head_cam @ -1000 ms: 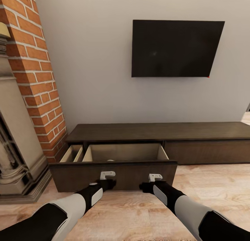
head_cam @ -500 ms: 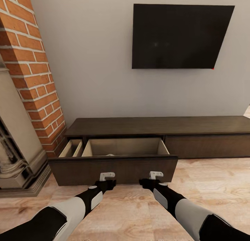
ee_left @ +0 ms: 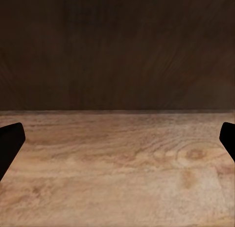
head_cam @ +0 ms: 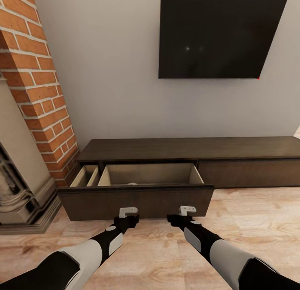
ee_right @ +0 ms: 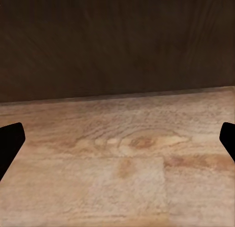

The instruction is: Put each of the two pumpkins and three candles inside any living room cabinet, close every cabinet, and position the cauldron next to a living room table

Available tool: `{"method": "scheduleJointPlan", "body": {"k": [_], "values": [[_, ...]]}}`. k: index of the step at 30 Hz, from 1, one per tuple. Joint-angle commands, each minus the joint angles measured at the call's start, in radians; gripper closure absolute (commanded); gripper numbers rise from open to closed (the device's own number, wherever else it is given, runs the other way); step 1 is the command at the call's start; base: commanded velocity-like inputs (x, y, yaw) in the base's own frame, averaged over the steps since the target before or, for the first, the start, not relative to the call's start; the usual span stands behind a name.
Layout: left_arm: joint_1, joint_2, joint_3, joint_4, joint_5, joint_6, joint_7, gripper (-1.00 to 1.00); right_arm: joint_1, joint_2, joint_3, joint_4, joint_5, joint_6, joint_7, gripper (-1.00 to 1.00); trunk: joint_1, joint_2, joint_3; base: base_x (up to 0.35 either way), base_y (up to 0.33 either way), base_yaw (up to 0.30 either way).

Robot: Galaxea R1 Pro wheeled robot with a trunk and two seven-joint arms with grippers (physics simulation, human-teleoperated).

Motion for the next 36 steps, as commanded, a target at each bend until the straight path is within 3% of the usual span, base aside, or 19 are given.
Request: {"method": "scheduleJointPlan", "body": {"k": [1, 4, 8, 13, 19, 23, 29, 36], "values": [[-0.001, 0.000, -0.008, 0.000, 0.010, -0.005, 0.000, -1.00, -0.001, 0.001, 0.009, -0.001, -0.007, 0.001, -0.007, -1.00, 0.000, -0.001, -0.005, 0.000, 0.000, 0.000], [0.000, 0.000, -0.007, 0.000, 0.024, -0.014, 0.001, -1.00, 0.031, 0.008, 0.010, -0.001, 0.004, -0.005, -0.007, -1.00, 0.002, -0.001, -0.016, 0.000, 0.000, 0.000], [0.003, 0.000, -0.007, 0.004, 0.074, -0.103, 0.002, -1.00, 0.086, 0.011, 0.017, -0.001, 0.127, -0.103, -0.009, -1.00, 0.003, -0.002, -0.032, 0.000, 0.000, 0.000], [0.016, 0.000, -0.007, 0.008, 0.090, -0.156, 0.003, -1.00, 0.100, 0.013, 0.020, 0.021, 0.199, -0.218, -0.015, -1.00, 0.006, -0.003, -0.051, 0.000, 0.000, 0.000], [0.018, 0.000, -0.007, 0.010, 0.091, -0.181, 0.005, -1.00, 0.102, 0.013, 0.020, 0.049, 0.210, -0.240, -0.016, -1.00, 0.008, -0.005, -0.074, 0.000, 0.000, 0.000], [0.020, 0.000, -0.008, 0.012, 0.089, -0.240, 0.006, -1.00, 0.102, 0.014, 0.019, 0.052, 0.209, -0.253, -0.016, -1.00, 0.010, -0.006, -0.090, 0.000, 0.000, 0.000], [0.021, 0.000, -0.009, 0.012, 0.085, -0.256, 0.012, -1.00, 0.105, 0.014, 0.018, 0.056, 0.207, -0.363, -0.017, -1.00, 0.013, -0.007, -0.113, 0.000, 0.000, 0.000], [0.021, 0.000, -0.011, 0.012, 0.075, -0.258, 0.032, -1.00, 0.110, 0.014, 0.018, 0.057, 0.205, -0.413, -0.016, -1.00, 0.016, -0.009, -0.140, 0.000, 0.000, 0.000]]}}
